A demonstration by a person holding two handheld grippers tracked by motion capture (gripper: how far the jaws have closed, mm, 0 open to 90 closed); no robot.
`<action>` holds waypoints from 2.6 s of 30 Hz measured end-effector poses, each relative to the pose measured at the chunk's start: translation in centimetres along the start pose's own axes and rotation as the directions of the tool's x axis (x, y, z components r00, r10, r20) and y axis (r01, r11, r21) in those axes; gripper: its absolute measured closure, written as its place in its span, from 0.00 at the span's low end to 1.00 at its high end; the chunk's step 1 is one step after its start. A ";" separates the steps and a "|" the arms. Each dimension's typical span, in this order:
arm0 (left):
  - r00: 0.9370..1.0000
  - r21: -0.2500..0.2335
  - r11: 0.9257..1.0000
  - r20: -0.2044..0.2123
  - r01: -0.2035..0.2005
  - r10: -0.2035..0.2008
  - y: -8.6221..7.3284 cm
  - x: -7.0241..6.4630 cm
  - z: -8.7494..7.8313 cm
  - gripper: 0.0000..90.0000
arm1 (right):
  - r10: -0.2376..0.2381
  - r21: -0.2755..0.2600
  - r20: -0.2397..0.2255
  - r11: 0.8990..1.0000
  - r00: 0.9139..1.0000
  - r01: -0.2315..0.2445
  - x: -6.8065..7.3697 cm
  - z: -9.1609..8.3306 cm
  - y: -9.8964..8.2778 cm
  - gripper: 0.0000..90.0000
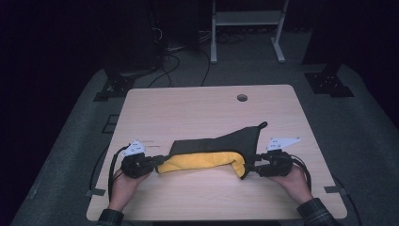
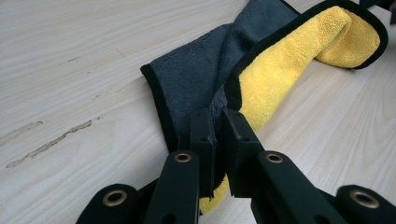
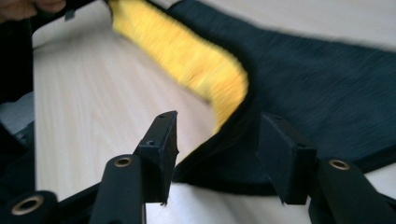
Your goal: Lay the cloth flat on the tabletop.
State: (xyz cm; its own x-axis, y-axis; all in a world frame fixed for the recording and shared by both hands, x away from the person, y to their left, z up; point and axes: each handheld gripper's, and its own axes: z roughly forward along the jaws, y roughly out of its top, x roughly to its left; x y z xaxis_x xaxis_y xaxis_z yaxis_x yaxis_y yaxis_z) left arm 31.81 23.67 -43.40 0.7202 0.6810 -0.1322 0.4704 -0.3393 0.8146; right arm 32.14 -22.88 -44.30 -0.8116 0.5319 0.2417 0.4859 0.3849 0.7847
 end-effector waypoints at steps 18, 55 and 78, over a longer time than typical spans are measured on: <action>1.000 -0.001 1.000 0.001 0.003 -0.003 -0.1 0.2 -0.2 0.92 | -0.011 0.085 0.030 0.996 0.999 0.009 0.2 1.3 -0.9 0.94; 0.987 -0.369 0.916 -0.101 -0.157 0.128 10.5 -2.0 -7.2 0.92 | -0.154 -0.295 0.309 0.923 0.939 0.248 -0.2 -11.2 9.7 0.95; 0.977 -0.445 0.870 -0.118 -0.211 0.176 11.2 -5.2 -11.6 0.93 | -0.217 -0.362 0.347 0.867 0.913 0.343 4.2 -15.3 10.9 0.95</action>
State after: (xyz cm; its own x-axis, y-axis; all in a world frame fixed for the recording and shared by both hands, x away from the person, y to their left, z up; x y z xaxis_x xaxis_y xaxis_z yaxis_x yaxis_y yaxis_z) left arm 27.46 23.81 -27.02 0.7269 0.6820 0.0809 0.0306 -0.1498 0.9882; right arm 29.05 -28.01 -26.01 -0.7335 0.6635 -0.1476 0.0250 0.2434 0.9696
